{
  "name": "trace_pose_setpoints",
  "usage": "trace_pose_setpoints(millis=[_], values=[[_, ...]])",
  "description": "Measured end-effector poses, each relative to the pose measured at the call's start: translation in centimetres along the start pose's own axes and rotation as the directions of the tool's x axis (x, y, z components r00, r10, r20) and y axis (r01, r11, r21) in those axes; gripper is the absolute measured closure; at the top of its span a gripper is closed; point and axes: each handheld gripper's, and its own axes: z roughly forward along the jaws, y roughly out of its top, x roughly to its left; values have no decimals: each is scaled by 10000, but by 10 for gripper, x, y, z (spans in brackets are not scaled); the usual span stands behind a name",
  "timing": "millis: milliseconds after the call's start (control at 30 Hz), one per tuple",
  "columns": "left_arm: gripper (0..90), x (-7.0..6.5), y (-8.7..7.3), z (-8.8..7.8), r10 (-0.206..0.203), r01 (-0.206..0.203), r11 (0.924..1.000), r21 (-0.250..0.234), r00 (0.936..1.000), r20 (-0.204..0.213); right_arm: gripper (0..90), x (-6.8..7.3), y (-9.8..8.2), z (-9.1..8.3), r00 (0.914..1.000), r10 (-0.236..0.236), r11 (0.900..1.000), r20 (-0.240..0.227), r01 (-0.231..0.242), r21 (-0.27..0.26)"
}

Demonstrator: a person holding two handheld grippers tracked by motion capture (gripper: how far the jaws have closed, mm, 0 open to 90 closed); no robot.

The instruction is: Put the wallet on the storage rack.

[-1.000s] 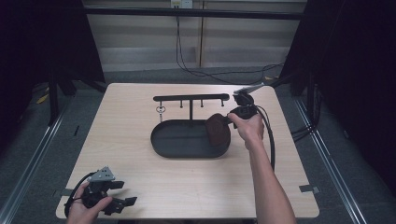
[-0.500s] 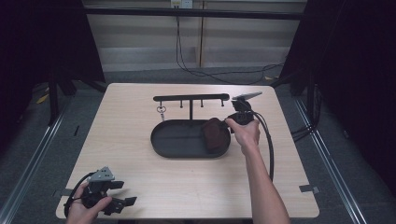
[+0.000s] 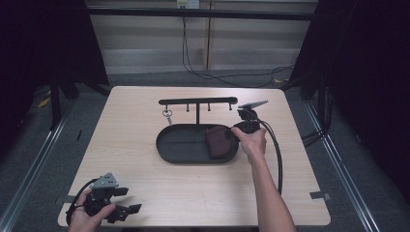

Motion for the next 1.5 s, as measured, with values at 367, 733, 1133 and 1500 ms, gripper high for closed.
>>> trace_pose_setpoints(millis=[367,733,1133,1500], values=[[182,0,0,1,-8,8,10000,-2,10000,-32,658,-7,-4,-4,9999,42,9999,92,-41,-114],[182,0,0,1,1,-1,10000,10,10000,-24,475,-5,-6,-18,9995,-305,9981,33,306,-541],[182,2,-1,-1,-199,195,9996,-199,9996,-179,287,1,-16,-35,9952,-982,9892,14,978,-1094],[182,3,0,-1,-333,326,9990,-299,9992,-238,179,-1,-40,-46,9916,-1294,9817,-64,1272,-1416]])
